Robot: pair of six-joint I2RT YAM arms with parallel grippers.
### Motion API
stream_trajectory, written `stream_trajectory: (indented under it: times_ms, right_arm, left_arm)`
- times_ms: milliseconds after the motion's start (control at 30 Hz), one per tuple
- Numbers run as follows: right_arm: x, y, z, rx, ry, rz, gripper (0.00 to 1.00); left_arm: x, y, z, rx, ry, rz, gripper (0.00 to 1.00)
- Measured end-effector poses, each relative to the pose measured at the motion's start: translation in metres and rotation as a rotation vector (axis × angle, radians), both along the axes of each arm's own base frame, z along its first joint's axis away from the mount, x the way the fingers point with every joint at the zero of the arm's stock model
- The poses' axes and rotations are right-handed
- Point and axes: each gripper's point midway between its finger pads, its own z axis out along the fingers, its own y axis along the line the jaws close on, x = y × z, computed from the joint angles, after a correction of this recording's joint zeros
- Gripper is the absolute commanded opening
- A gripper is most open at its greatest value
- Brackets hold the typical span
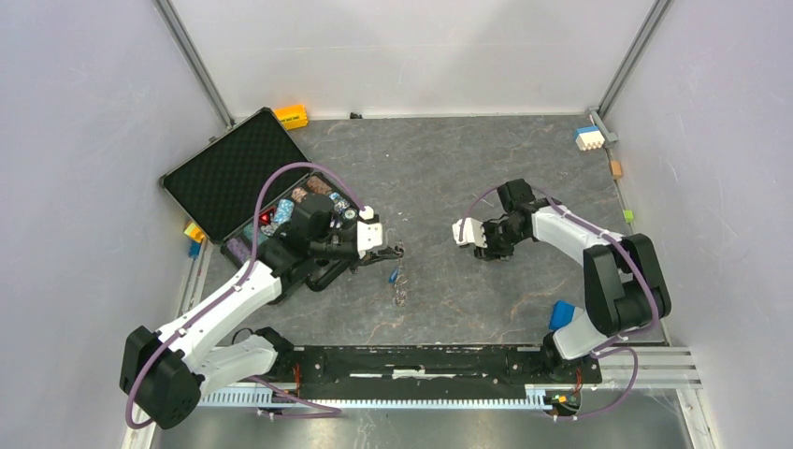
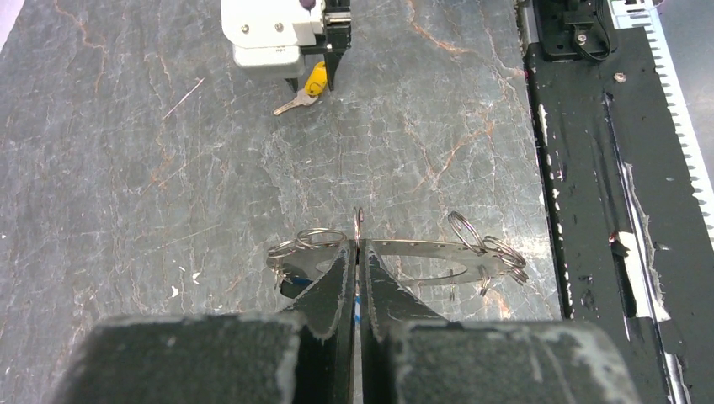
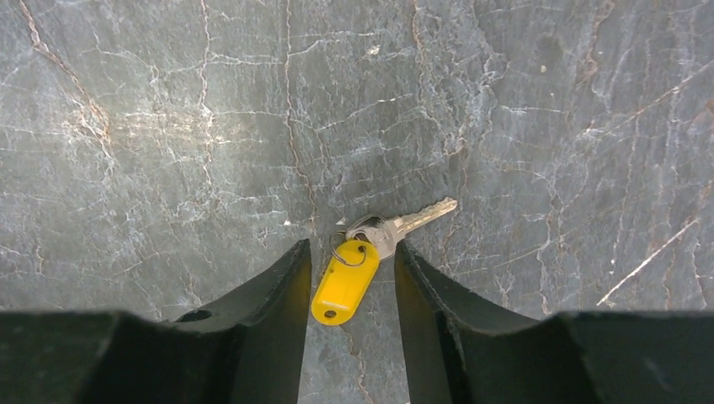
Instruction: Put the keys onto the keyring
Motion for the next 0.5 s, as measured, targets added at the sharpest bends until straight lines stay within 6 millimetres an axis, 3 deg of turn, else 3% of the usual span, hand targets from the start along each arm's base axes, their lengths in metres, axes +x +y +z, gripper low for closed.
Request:
stream_trajectory:
  times_ms: [233,500]
  right_arm:
    - [-0.0018,-0.0021,-0.0082,-0.056,0.004,0.019,0.48]
    - [-0.0006,-0.0048,-0.0096,-0.093,-0.012,0.03,0.38]
  left_arm:
    - [-0.0005,0.0006,-0.0013,0.005,-0.001,-0.003,0.02]
    - [-0.0013,0.0011,-0.0023,0.009,0.004,-0.003,0.02]
